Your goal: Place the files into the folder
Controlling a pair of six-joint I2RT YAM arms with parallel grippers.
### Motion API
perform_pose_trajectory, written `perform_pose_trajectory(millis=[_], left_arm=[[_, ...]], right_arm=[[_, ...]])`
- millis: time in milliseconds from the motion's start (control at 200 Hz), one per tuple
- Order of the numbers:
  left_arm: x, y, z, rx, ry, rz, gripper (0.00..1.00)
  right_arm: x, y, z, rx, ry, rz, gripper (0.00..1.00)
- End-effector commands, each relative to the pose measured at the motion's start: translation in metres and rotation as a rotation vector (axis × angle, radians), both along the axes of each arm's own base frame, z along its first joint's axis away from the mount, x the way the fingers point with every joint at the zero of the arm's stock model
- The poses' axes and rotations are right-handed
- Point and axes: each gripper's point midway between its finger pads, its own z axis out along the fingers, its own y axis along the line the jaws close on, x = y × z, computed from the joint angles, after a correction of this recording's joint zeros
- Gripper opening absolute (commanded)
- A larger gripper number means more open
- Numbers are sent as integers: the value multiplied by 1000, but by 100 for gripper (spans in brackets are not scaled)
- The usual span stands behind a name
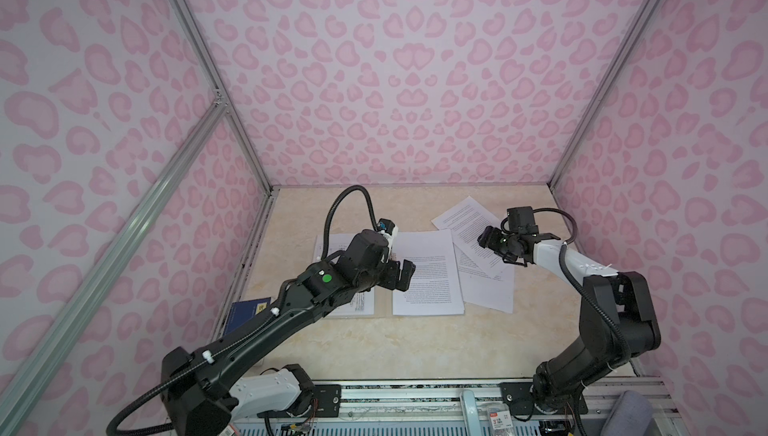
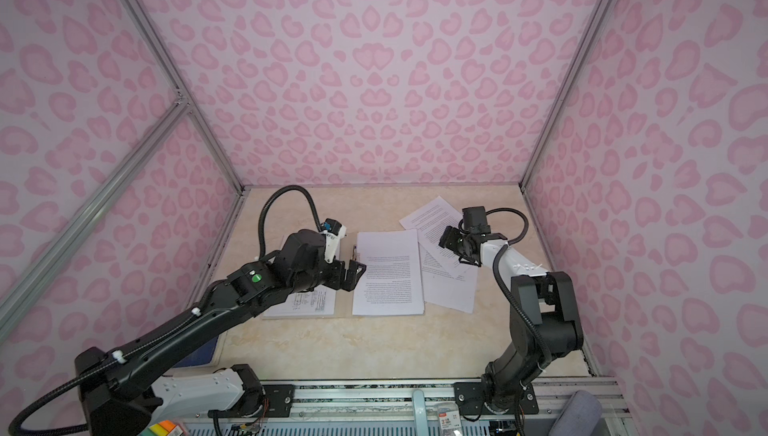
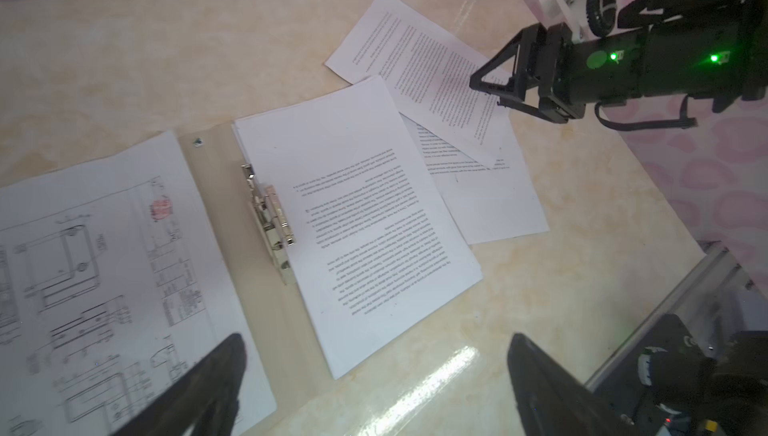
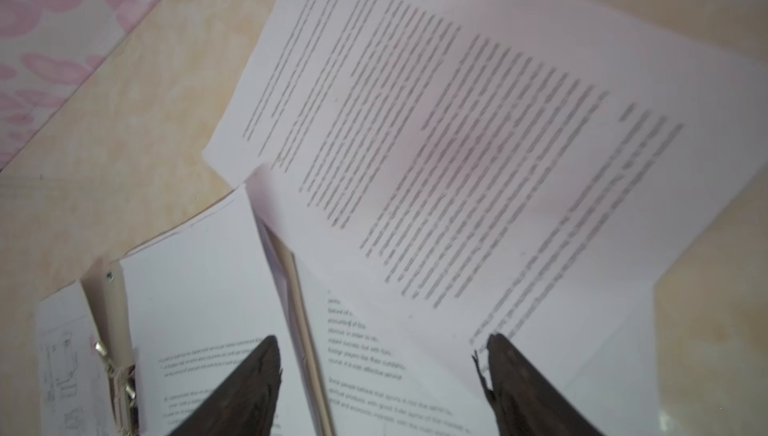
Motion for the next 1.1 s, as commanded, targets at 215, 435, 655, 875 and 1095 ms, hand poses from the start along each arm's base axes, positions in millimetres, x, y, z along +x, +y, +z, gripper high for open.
perform_pose_trajectory(millis=[215,435,655,875,1095], left_arm=[[19,-127,-26,-88,179,-211,93],[28,-179,-60,-84,260,-274,92],[39,-222,-94,-95,337,-328,90],[35,-268,-108,-147,377,-400,90],[24,-305,-131,-180,423,-457,90]], right_arm=[[35,-45,-51,-57,127,-43,76],[6,-41,-73,19,176,-57,75],[-62,-60,-73,141,195,-188,74],[-65,-106,-27,47,81,-288,79],[-63,-161,-37,-21,99,-477,80]])
